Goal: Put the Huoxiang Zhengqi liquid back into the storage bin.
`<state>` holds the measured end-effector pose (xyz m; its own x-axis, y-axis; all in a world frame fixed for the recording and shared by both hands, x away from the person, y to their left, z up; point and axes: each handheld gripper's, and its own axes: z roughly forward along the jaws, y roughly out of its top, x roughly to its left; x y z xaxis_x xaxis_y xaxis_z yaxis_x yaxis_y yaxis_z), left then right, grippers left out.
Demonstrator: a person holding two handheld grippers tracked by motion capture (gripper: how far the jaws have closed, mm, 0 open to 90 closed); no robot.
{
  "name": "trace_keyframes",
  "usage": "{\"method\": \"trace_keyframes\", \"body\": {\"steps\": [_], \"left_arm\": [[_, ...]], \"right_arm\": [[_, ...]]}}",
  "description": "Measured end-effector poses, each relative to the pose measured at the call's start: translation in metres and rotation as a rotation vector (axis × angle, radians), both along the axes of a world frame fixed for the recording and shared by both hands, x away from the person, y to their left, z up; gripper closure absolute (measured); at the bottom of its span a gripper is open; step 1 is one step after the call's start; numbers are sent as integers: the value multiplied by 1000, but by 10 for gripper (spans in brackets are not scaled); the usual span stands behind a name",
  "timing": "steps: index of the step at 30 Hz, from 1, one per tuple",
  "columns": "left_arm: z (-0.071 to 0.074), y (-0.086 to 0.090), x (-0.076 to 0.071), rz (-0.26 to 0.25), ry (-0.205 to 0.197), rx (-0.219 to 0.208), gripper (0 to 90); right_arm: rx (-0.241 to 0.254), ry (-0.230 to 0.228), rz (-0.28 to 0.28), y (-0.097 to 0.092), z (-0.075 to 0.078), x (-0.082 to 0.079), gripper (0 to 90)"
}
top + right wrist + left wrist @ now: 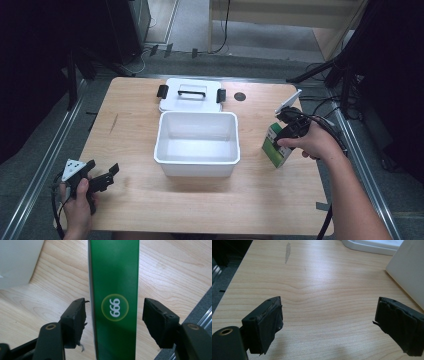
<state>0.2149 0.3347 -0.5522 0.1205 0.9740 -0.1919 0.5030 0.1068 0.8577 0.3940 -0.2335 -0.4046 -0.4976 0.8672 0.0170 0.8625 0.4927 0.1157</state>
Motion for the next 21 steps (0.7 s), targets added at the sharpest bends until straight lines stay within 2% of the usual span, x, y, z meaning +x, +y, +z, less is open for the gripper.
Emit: {"method": "trace_keyframes", "body": {"steps": [15, 20, 21], "left_arm": [[0, 0, 0, -3, 2, -6, 86], [0, 1, 0, -2, 1, -8, 86], [0, 1, 0, -3, 1, -8, 86]], "right_arm": [[4, 25, 0, 4, -8, 14, 449], [-4, 28, 10, 7, -12, 18, 535], [-10, 30, 10, 9, -12, 18, 579]]}}
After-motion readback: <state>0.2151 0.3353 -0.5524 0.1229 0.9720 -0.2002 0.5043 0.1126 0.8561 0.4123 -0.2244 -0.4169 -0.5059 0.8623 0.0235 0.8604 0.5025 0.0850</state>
